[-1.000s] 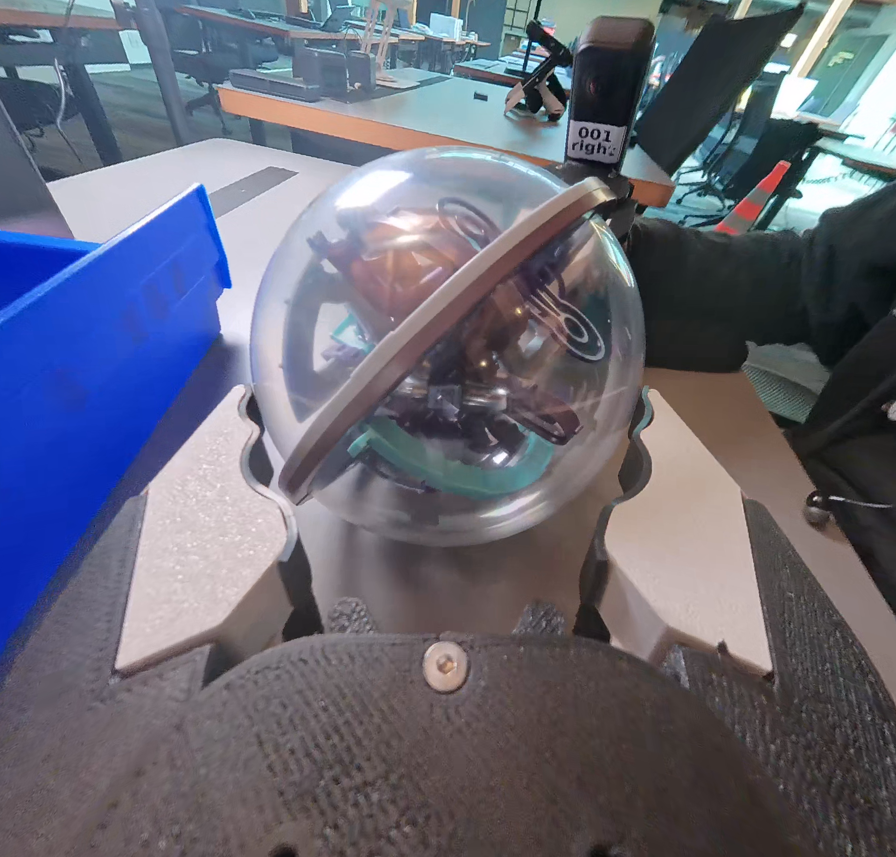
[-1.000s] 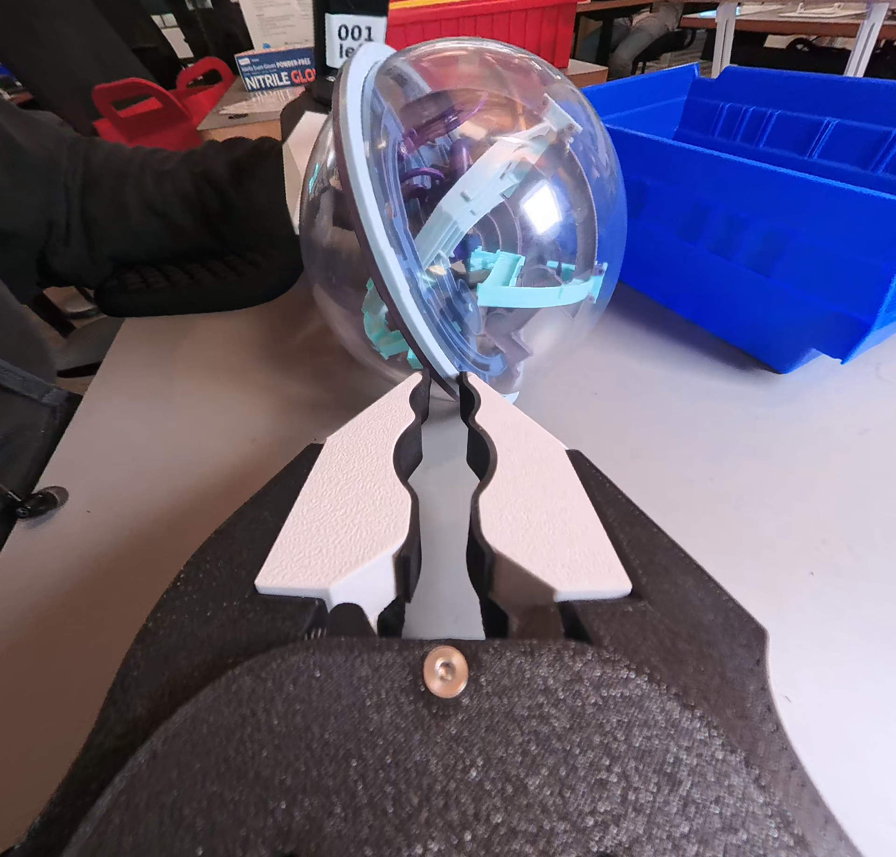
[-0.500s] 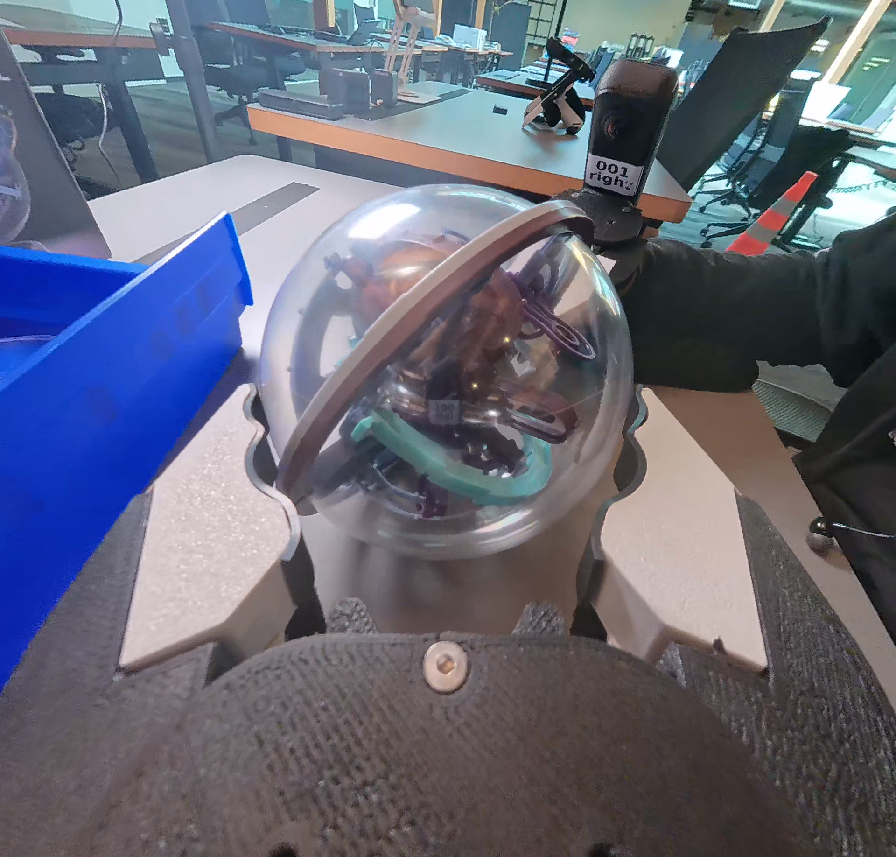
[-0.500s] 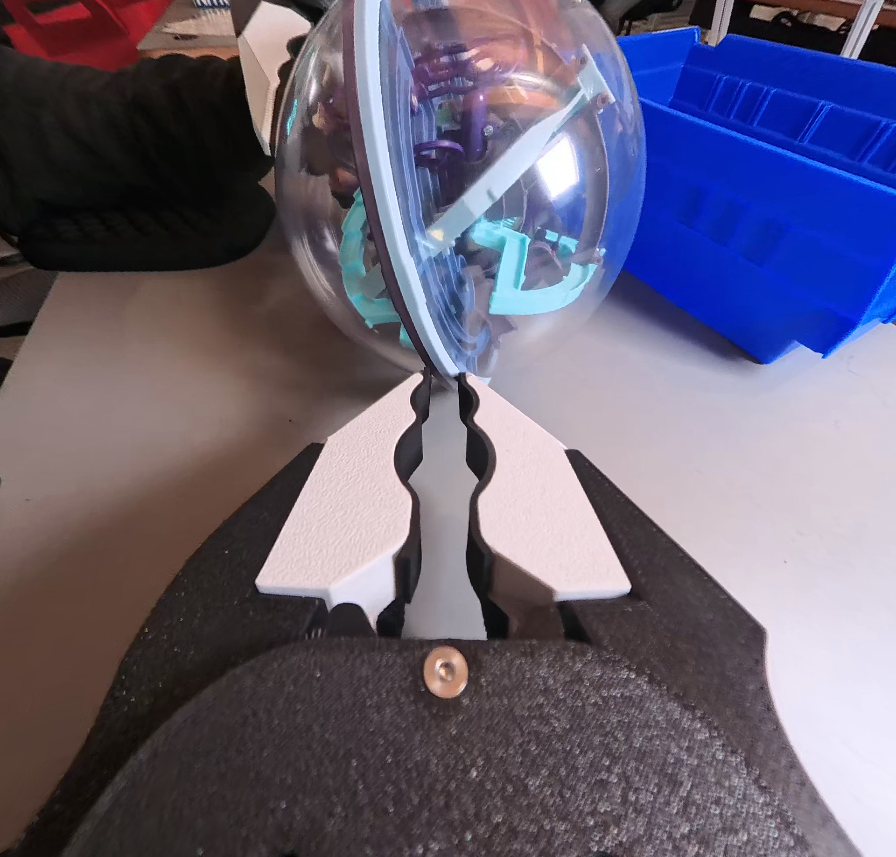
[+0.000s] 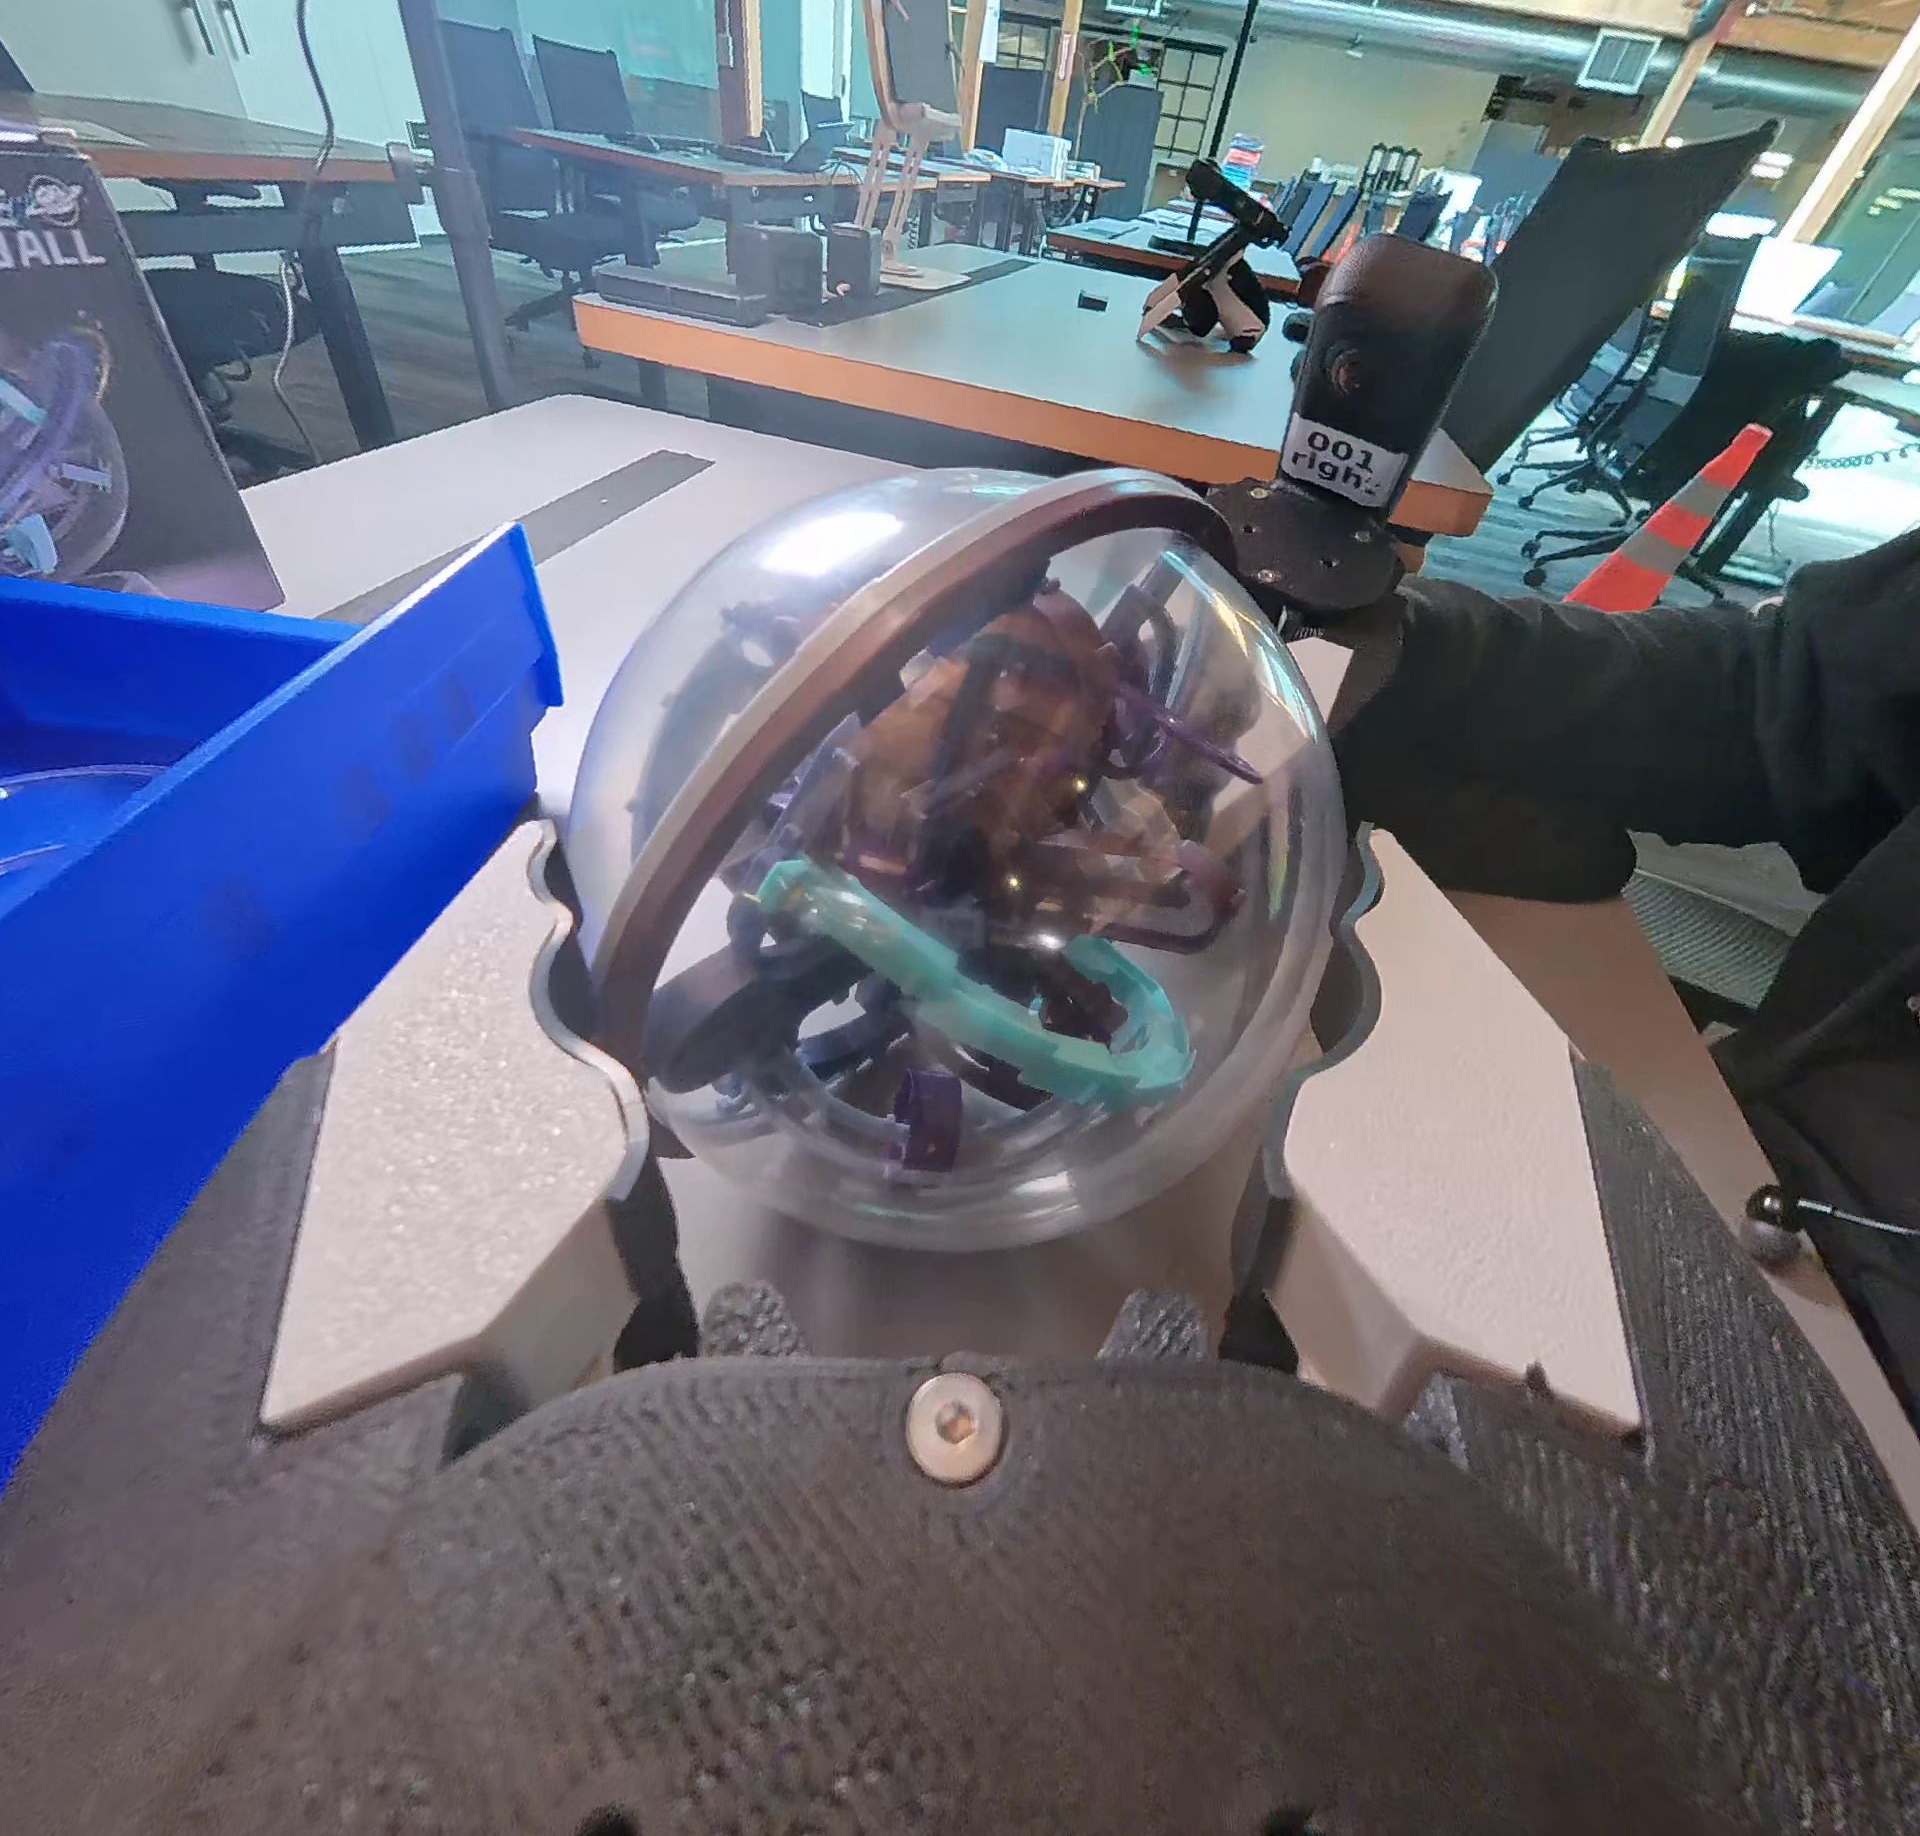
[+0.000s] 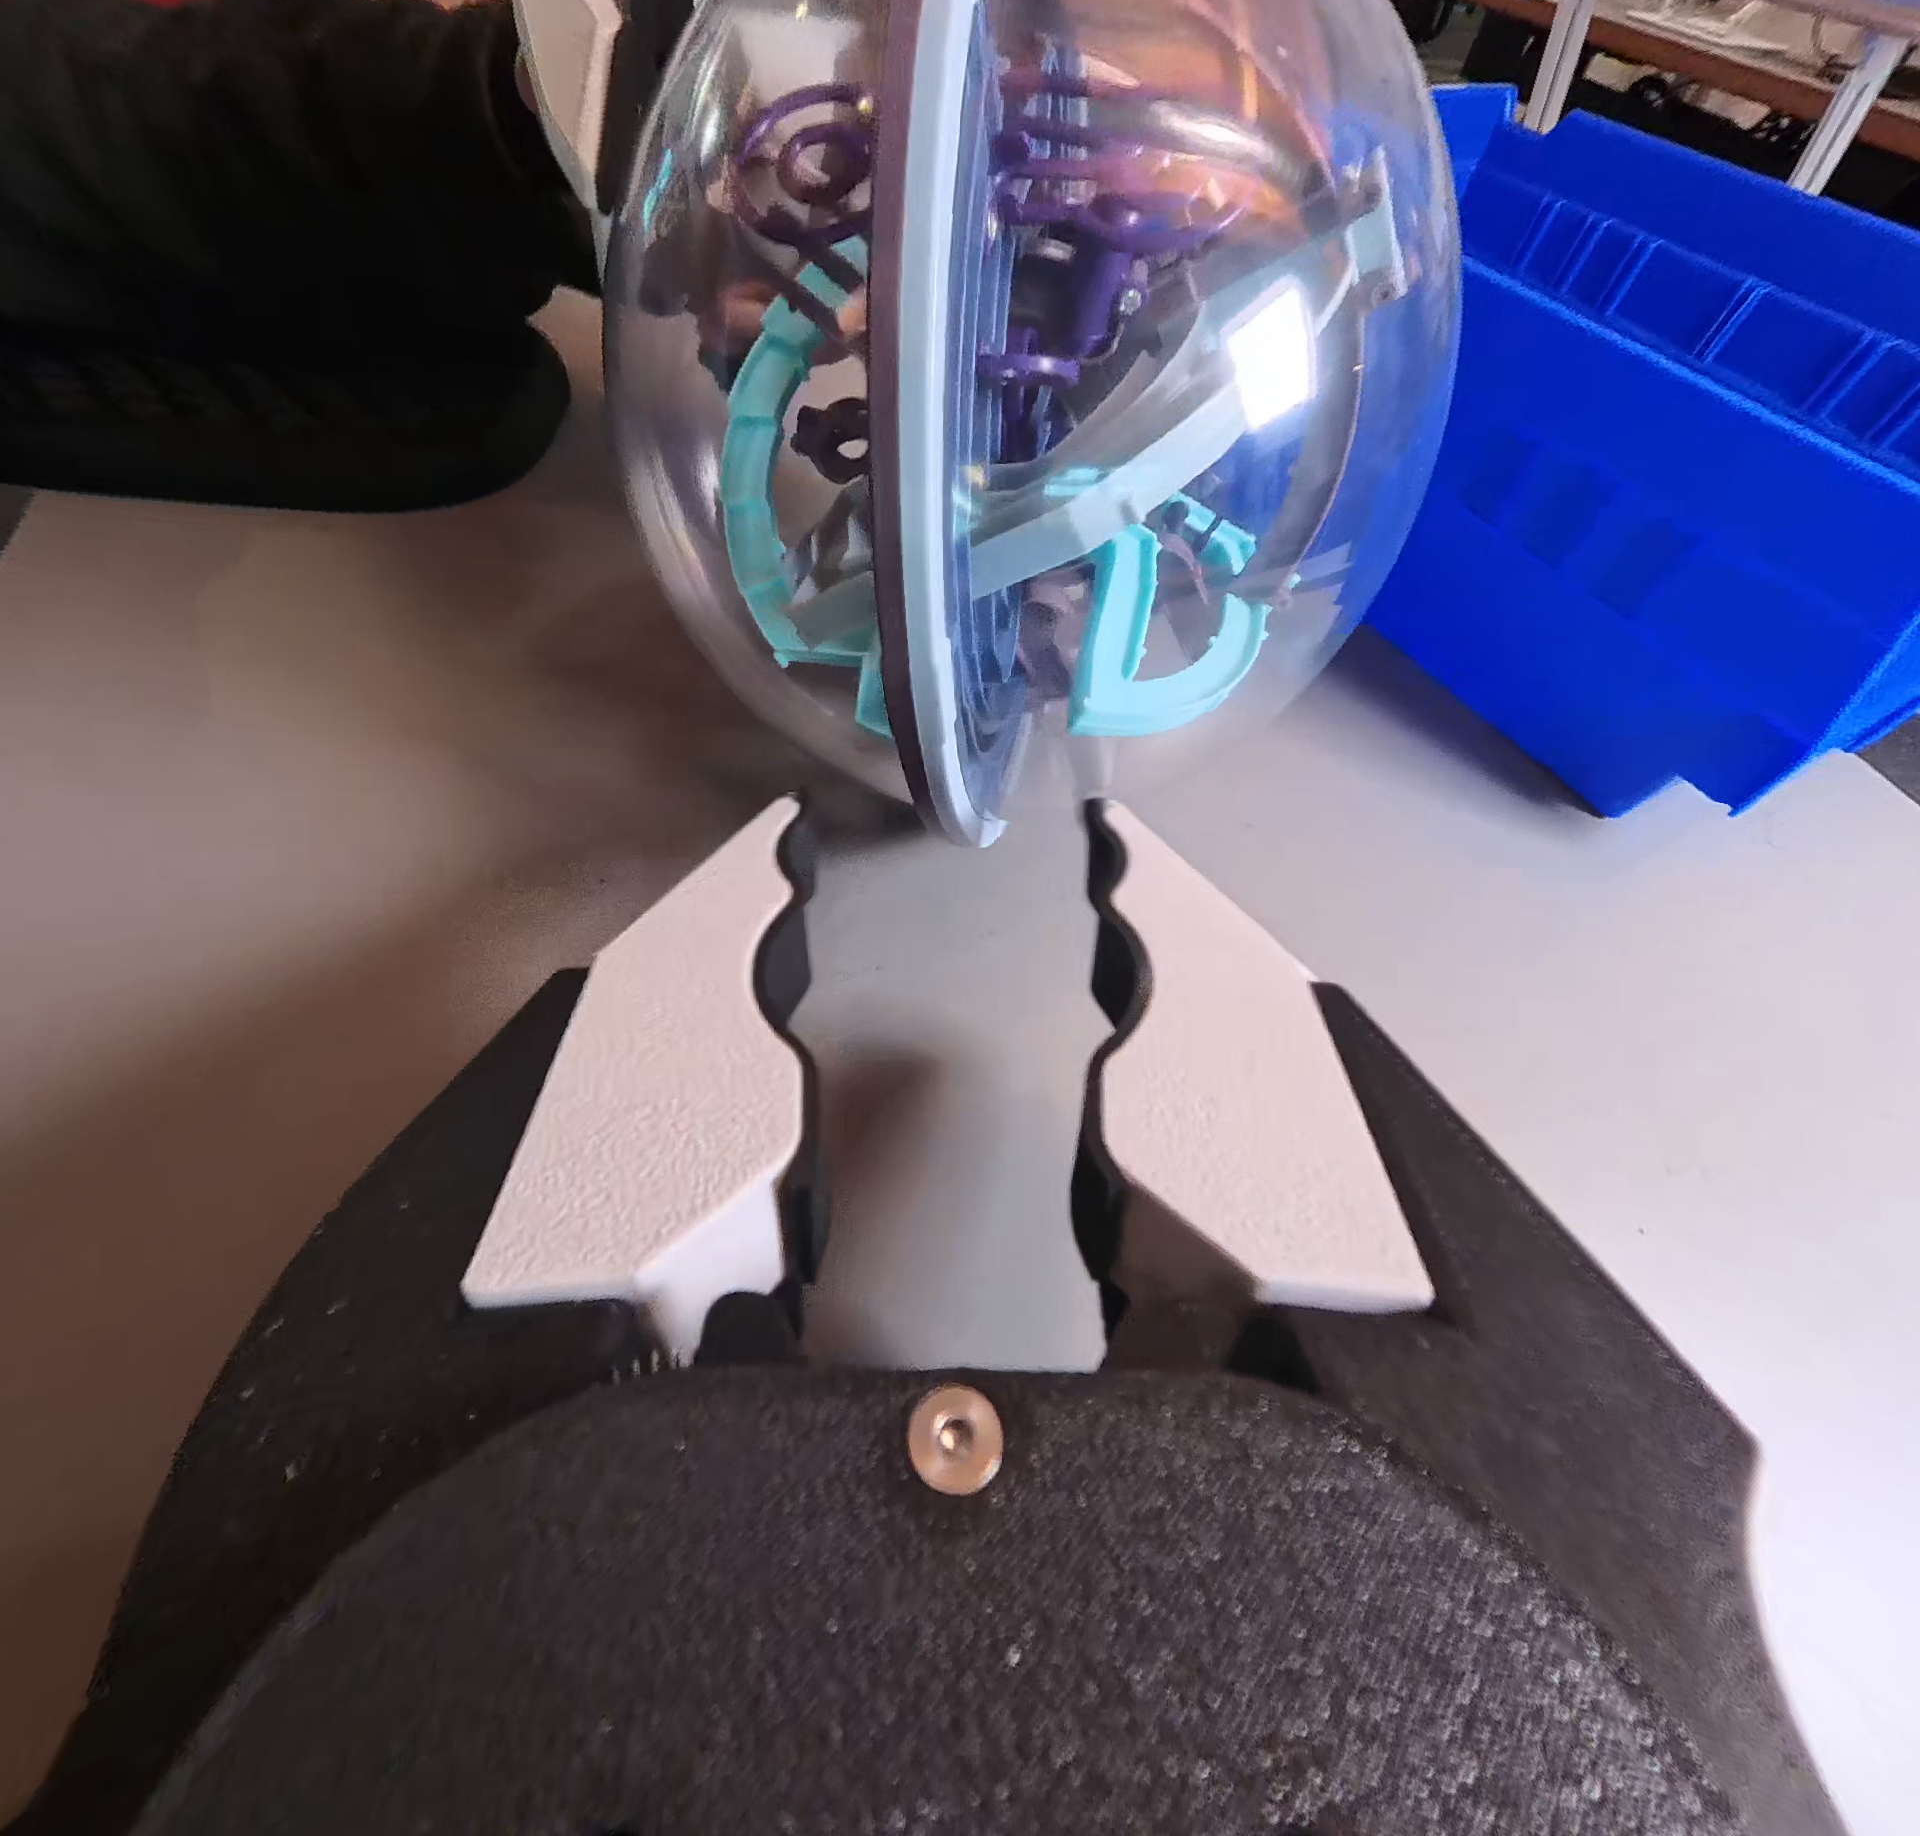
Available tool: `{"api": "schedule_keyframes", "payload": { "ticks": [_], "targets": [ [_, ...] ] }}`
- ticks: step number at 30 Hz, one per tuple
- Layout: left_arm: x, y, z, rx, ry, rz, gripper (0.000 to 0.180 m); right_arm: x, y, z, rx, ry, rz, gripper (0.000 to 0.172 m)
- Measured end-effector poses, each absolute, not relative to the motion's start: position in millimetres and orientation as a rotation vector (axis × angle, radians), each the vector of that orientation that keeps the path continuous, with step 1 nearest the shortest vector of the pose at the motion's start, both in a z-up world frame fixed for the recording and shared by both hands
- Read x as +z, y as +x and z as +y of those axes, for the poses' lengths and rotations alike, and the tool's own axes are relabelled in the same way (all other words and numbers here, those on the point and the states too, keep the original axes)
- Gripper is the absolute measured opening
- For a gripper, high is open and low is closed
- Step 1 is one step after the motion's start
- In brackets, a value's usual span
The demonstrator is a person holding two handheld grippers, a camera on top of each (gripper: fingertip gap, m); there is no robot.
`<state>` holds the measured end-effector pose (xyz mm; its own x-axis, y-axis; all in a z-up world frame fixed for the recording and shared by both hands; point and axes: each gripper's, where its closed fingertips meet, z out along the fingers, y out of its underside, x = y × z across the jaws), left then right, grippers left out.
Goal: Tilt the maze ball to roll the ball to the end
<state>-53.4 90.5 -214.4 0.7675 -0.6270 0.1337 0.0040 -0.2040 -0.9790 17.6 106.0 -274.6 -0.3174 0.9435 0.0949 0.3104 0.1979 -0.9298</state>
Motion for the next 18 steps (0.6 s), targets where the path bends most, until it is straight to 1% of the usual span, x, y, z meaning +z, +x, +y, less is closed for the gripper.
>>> {"api": "schedule_keyframes", "payload": {
  "ticks": [1,2,5,12,18],
  "targets": [
    [-214,-54,92,-0.629,-1.694,0.480,0.140,-272,16,107,1.135,-1.181,-1.742,0.061],
    [-213,-55,93,-0.639,-1.695,0.463,0.140,-270,15,107,1.140,-1.181,-1.728,0.067],
    [-212,-59,99,-0.668,-1.702,0.401,0.140,-264,11,110,1.138,-1.179,-1.682,0.076],
    [-213,-75,109,-0.772,-1.708,0.233,0.139,-249,8,116,1.211,-1.192,-1.580,0.072],
    [-213,-80,112,-0.827,-1.697,0.193,0.138,-251,-2,120,1.183,-1.216,-1.565,0.074]
  ]
}}
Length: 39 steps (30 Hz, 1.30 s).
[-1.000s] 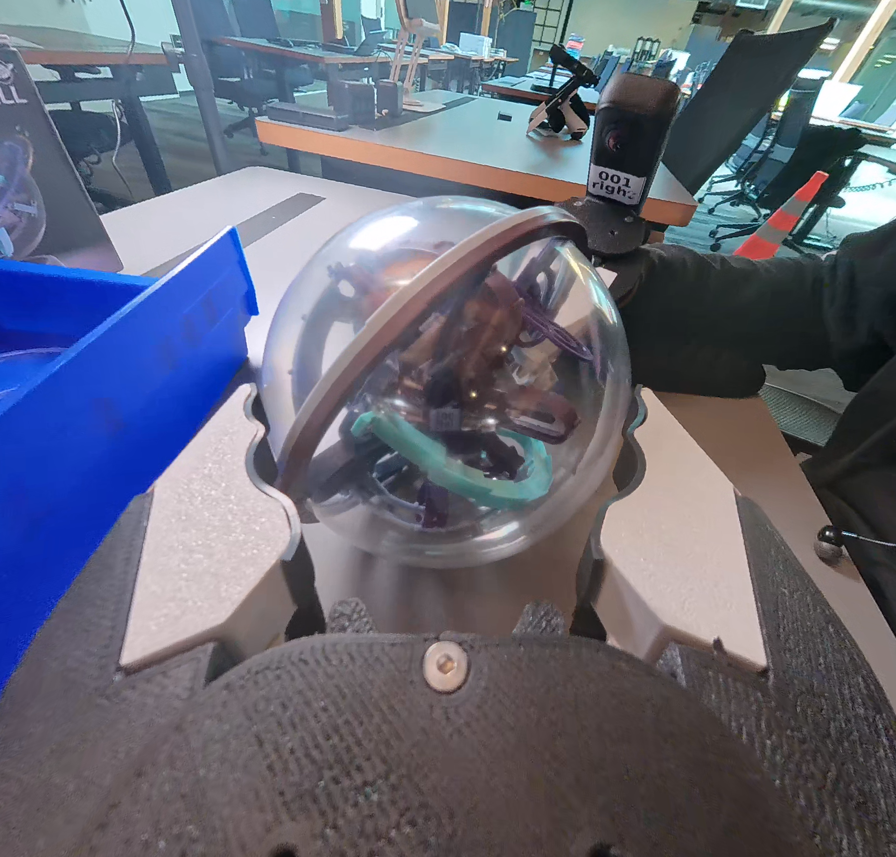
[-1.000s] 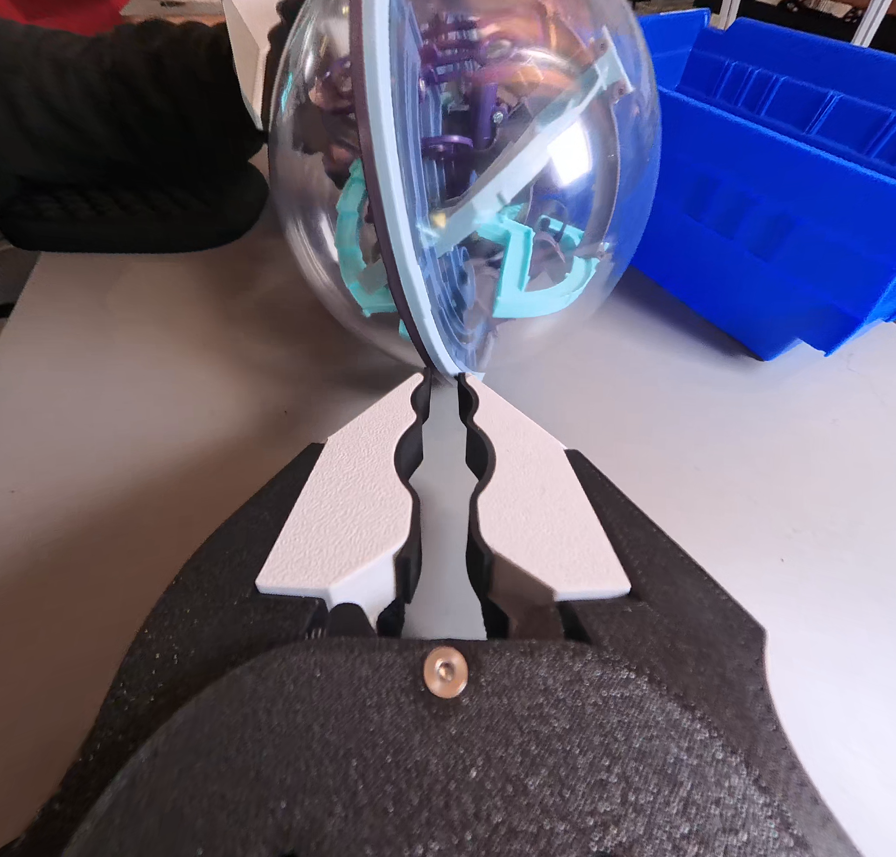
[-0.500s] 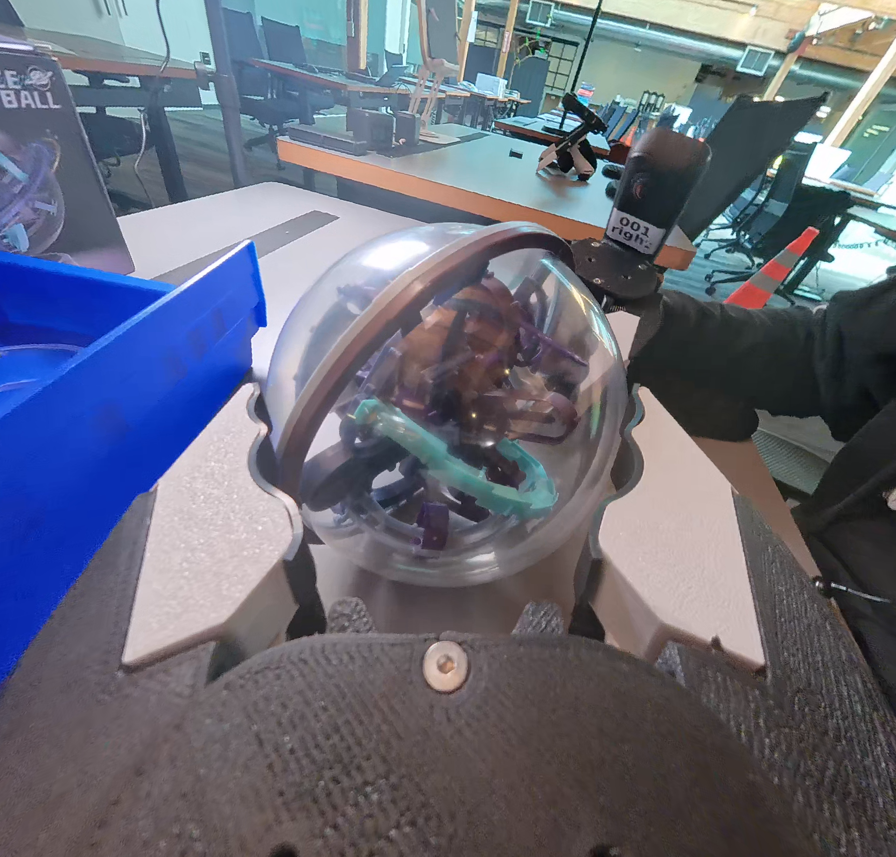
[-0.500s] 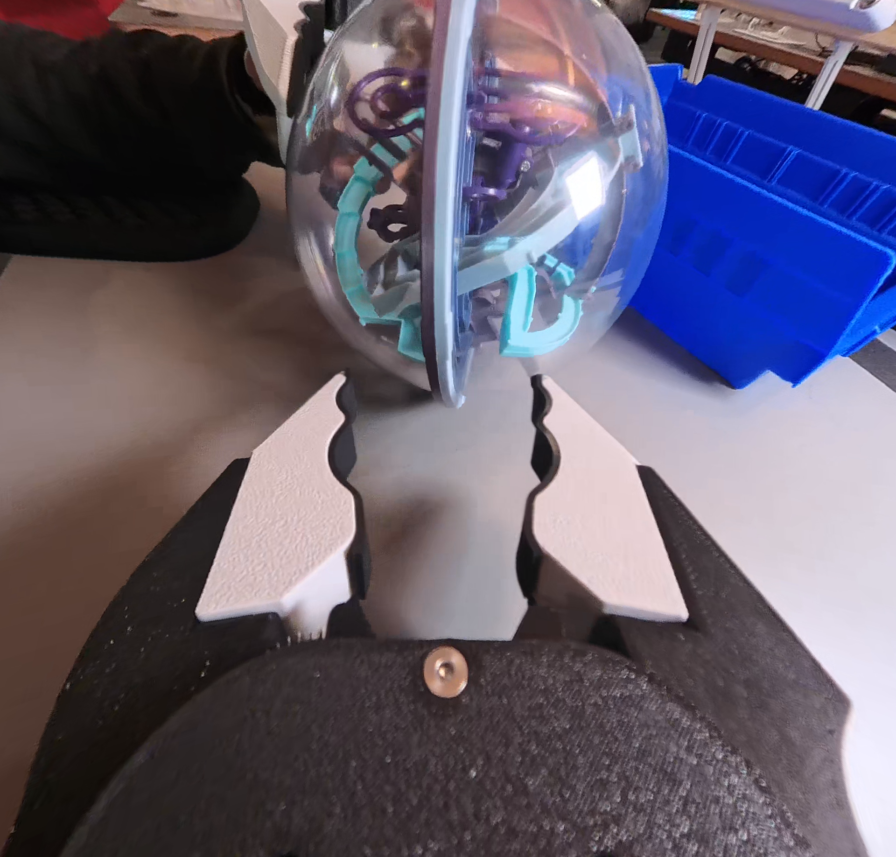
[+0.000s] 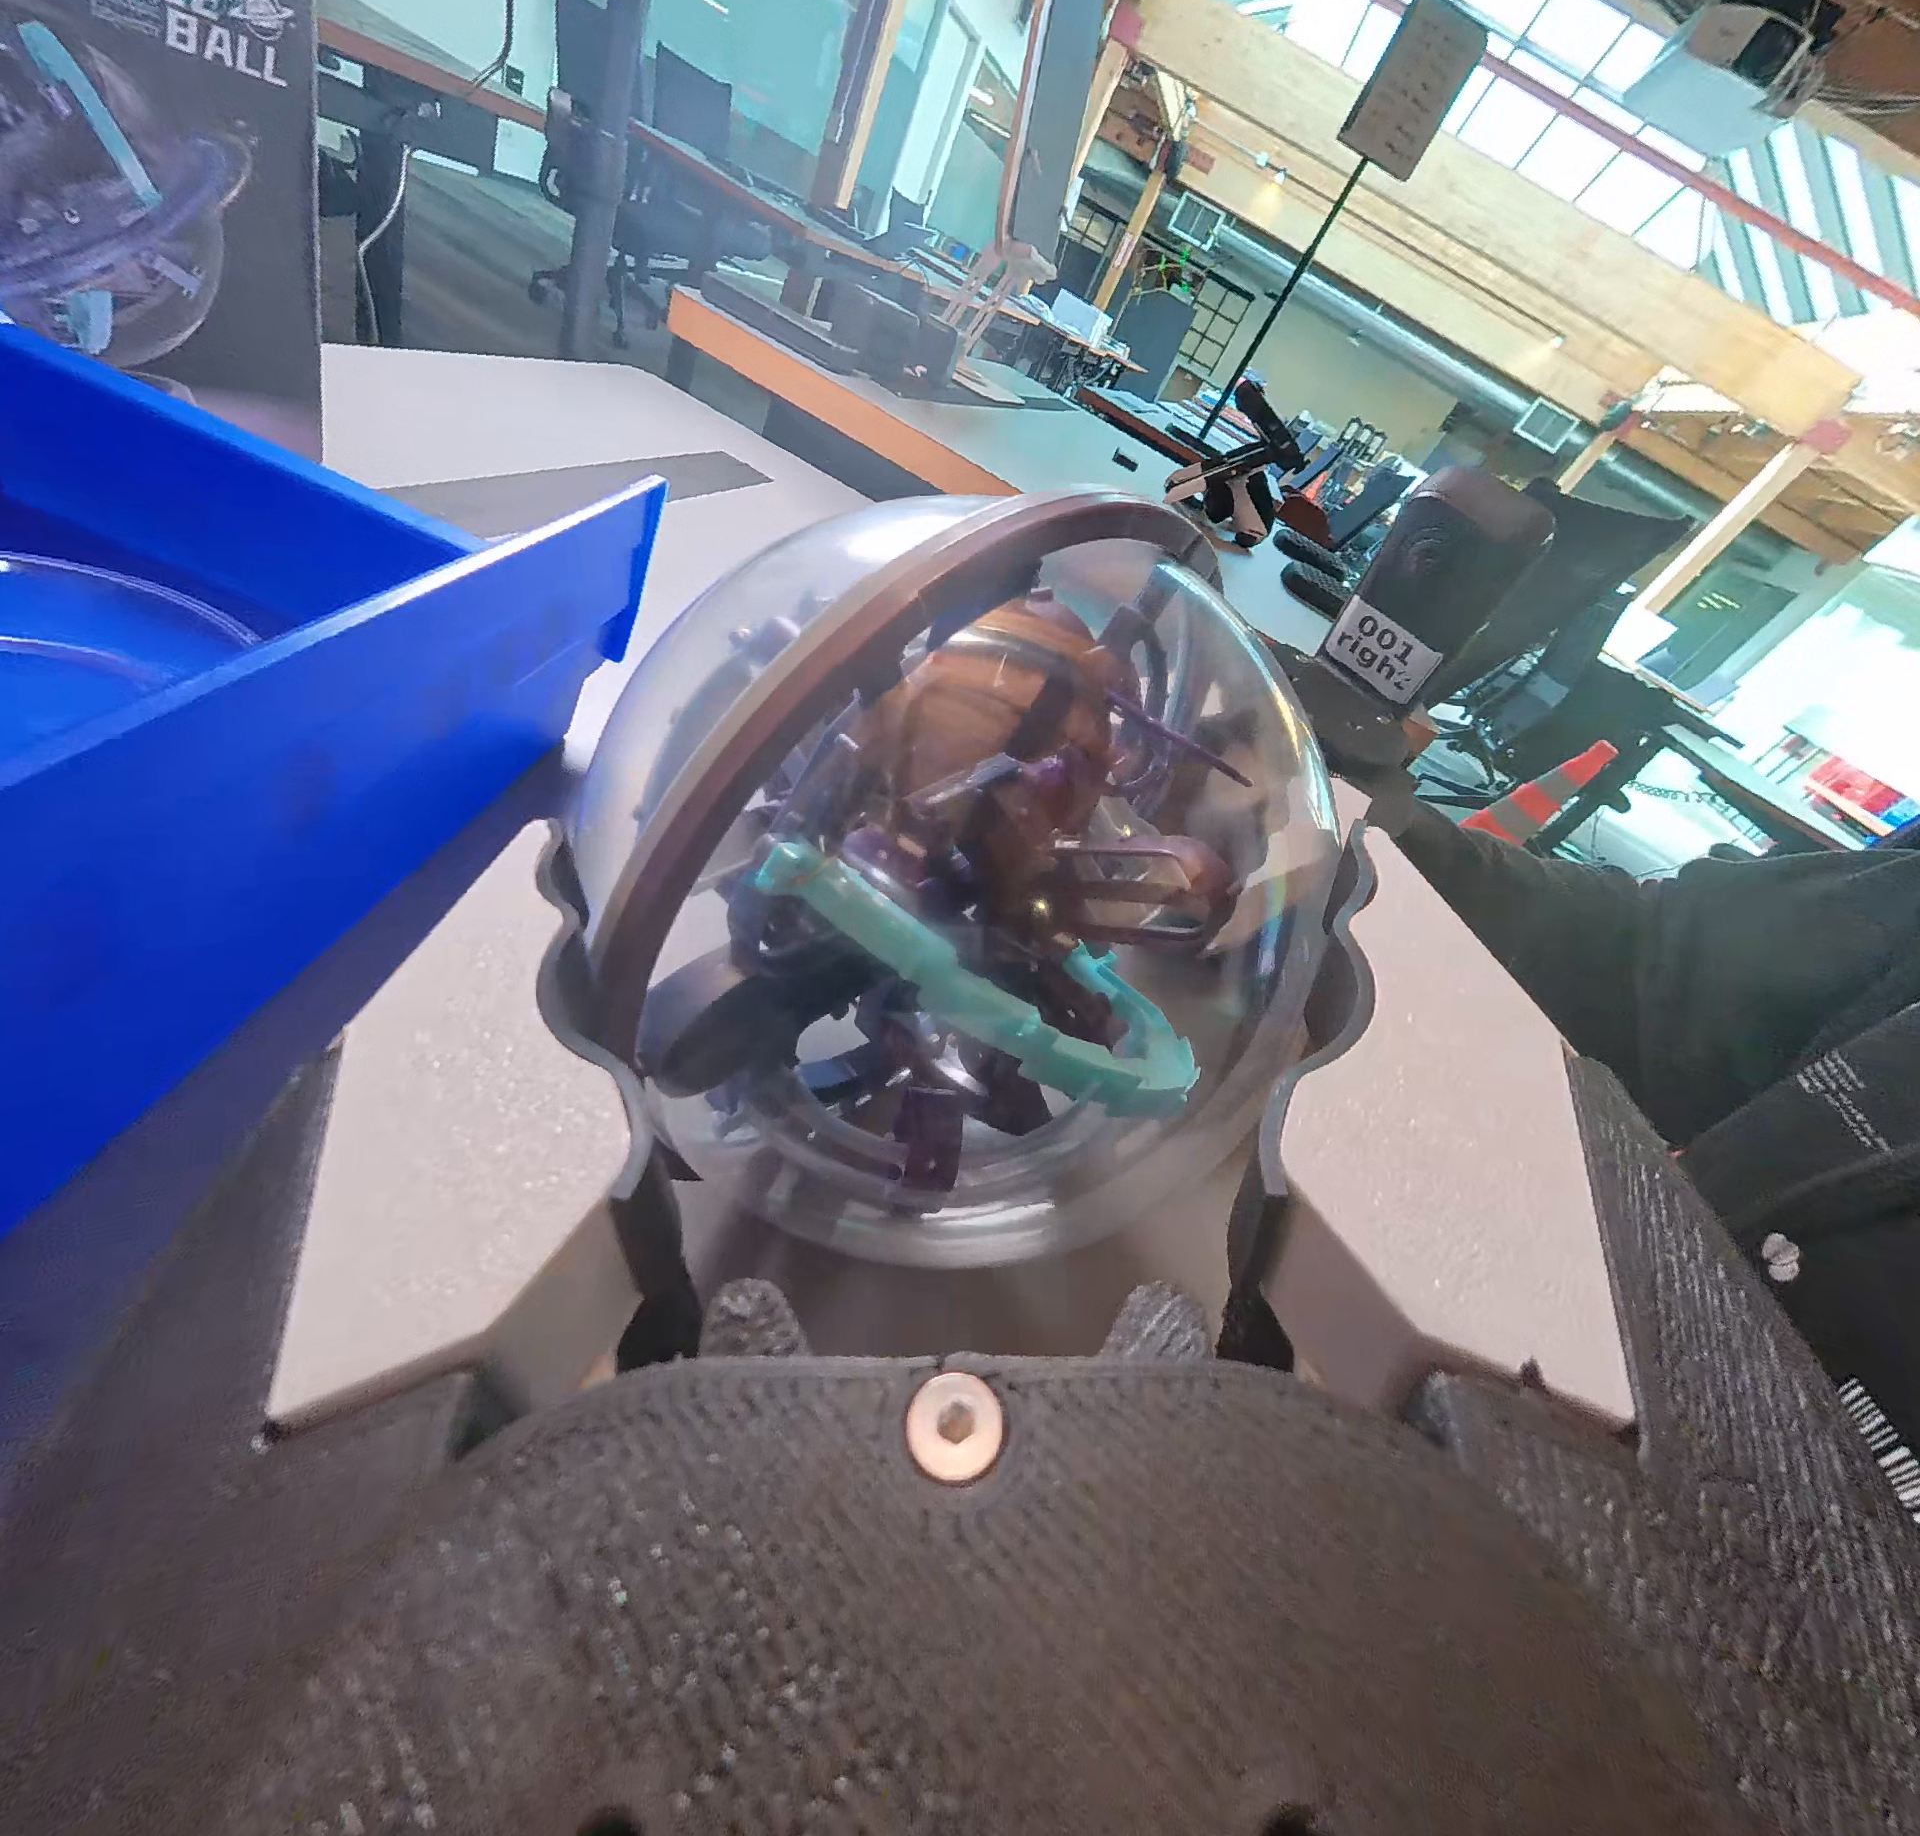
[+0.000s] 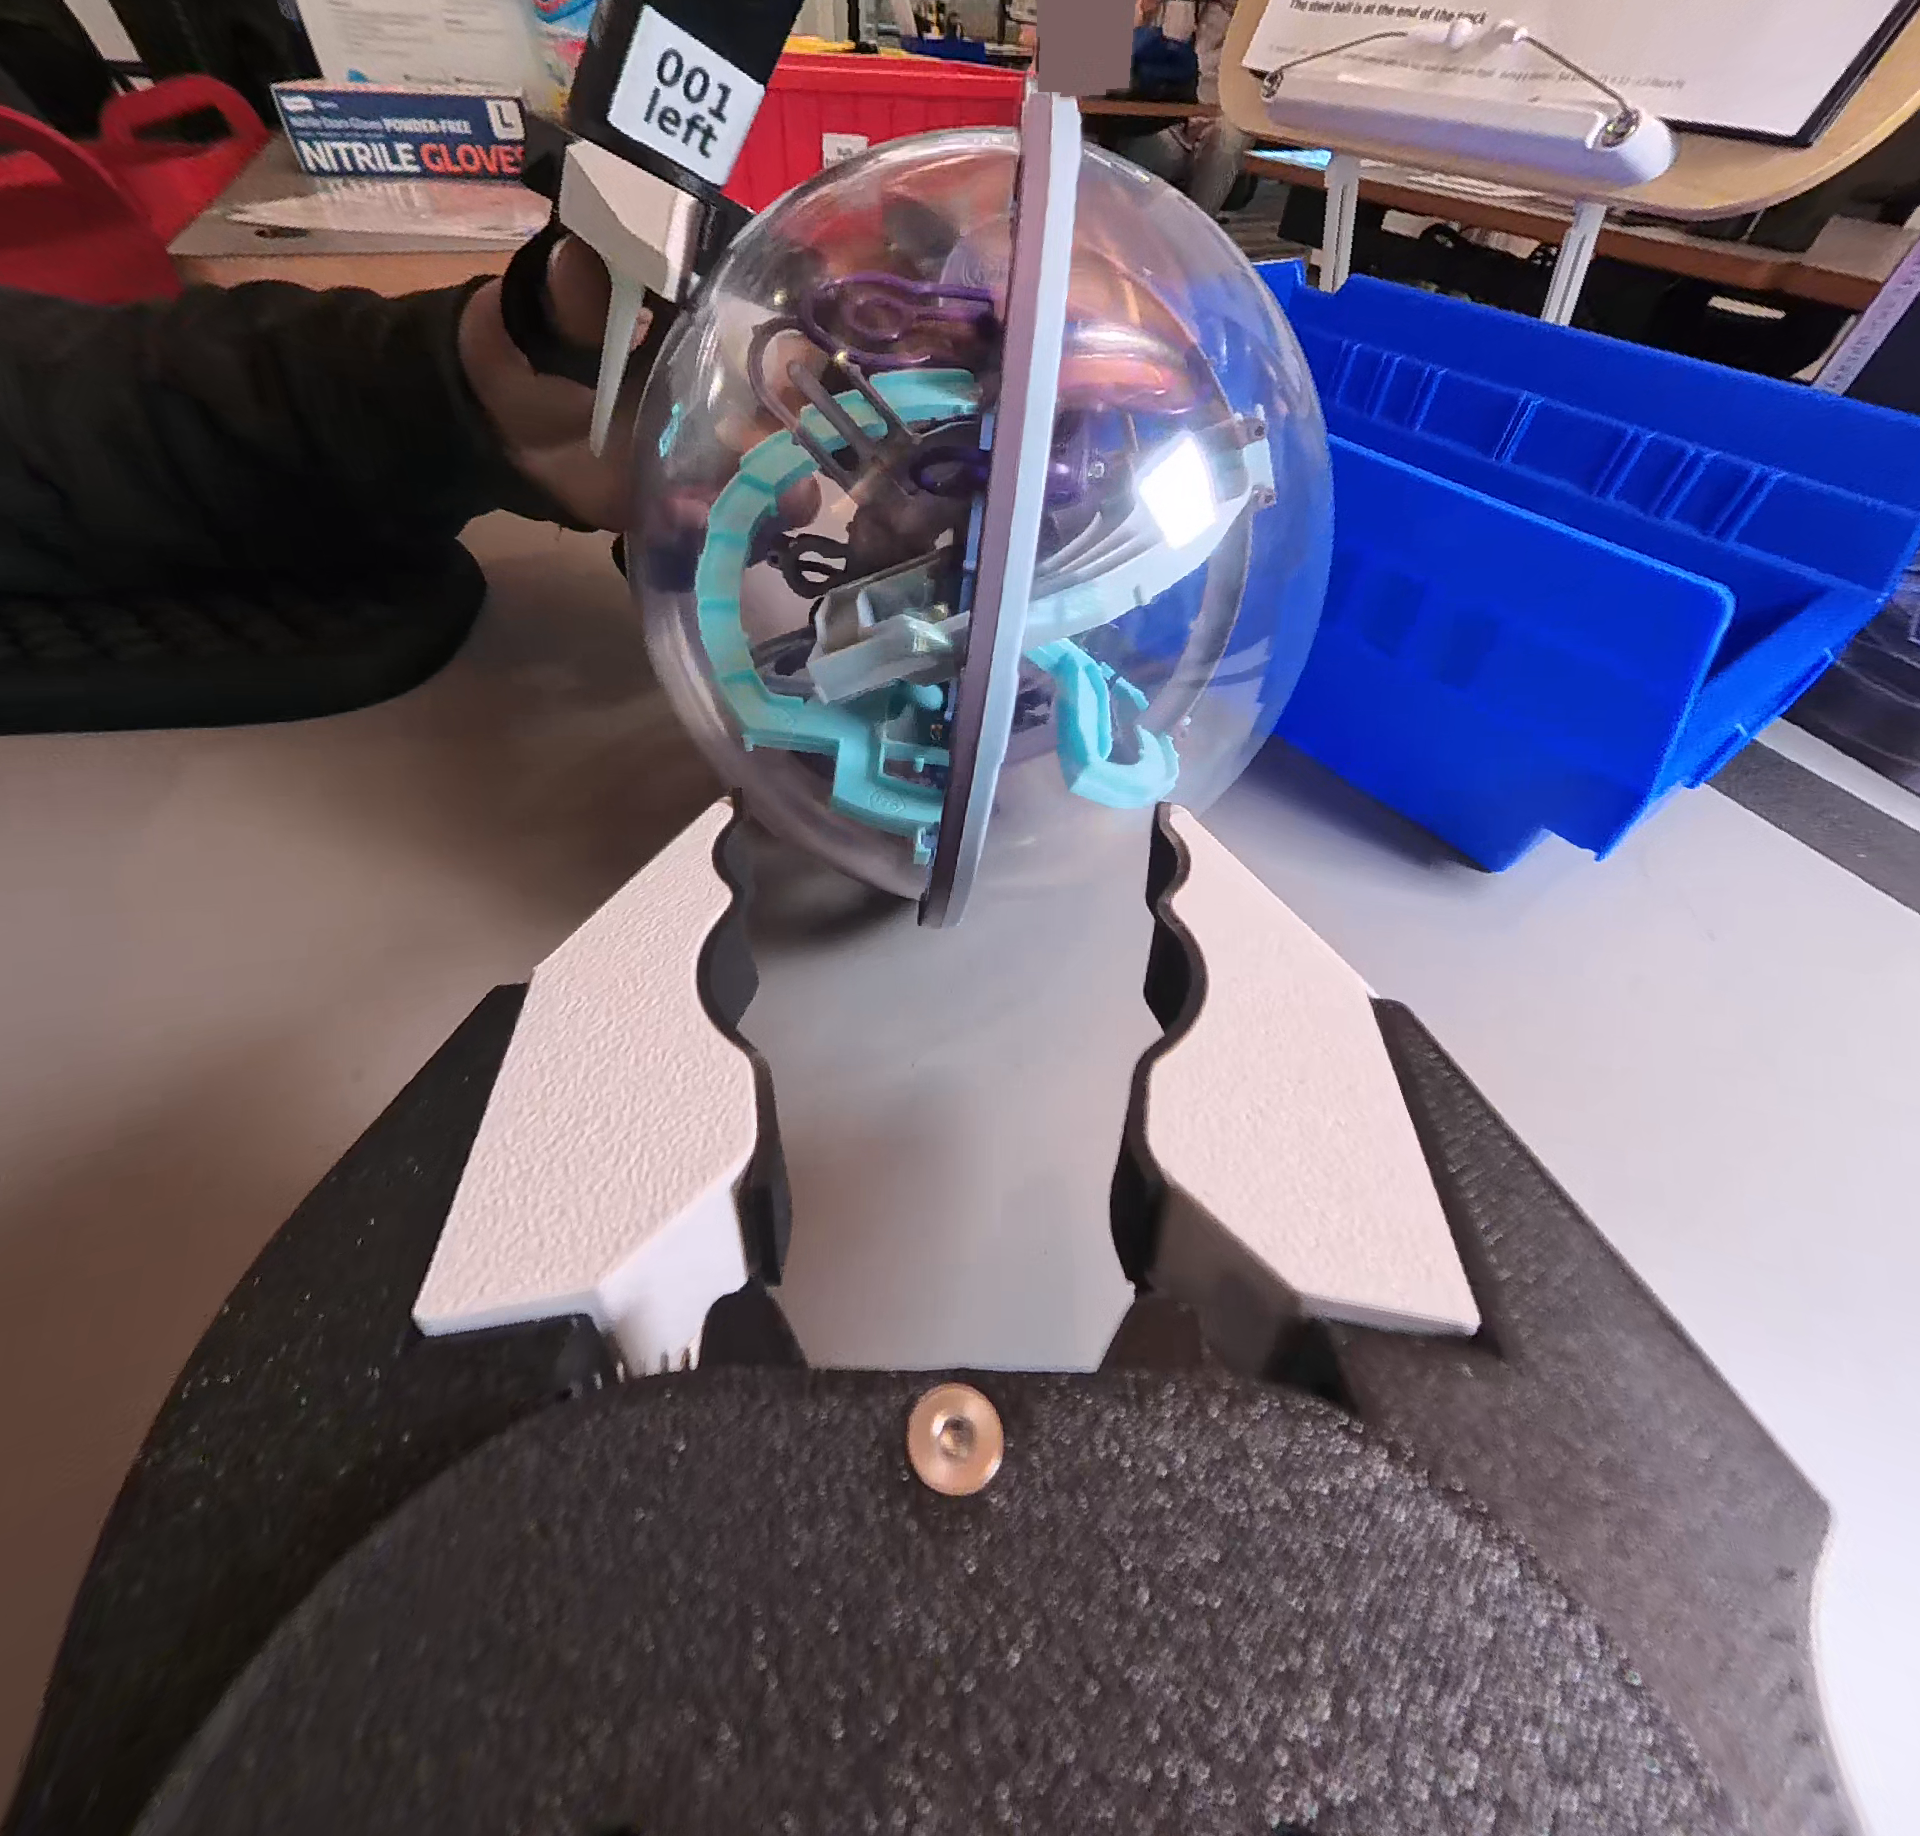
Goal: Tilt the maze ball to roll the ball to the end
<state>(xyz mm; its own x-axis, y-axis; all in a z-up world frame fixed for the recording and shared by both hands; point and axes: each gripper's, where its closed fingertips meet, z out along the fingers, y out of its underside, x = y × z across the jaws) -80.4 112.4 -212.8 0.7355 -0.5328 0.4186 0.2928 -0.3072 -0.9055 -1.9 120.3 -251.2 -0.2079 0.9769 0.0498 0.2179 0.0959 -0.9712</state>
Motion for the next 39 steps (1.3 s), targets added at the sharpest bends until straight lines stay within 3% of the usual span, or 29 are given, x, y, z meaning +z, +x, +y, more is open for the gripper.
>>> {"api": "schedule_keyframes", "payload": {
  "ticks": [8,15,21,31,39],
  "targets": [
    [-212,-71,98,-0.765,-1.639,0.390,0.138,-259,-2,115,1.108,-1.186,-1.612,0.073],
    [-209,-68,111,-0.728,-1.762,0.287,0.137,-270,-1,119,1.148,-1.310,-1.634,0.067],
    [-210,-79,126,-0.744,-1.841,0.120,0.135,-268,4,125,1.166,-1.326,-1.614,0.009],
    [-197,-81,132,-0.576,-1.796,0.234,0.128,-270,5,132,1.598,-1.699,-1.456,0.005],
    [-220,-68,124,-0.454,-1.767,0.490,0.141,-272,7,136,1.897,-1.910,-1.300,0.005]
  ]
}}
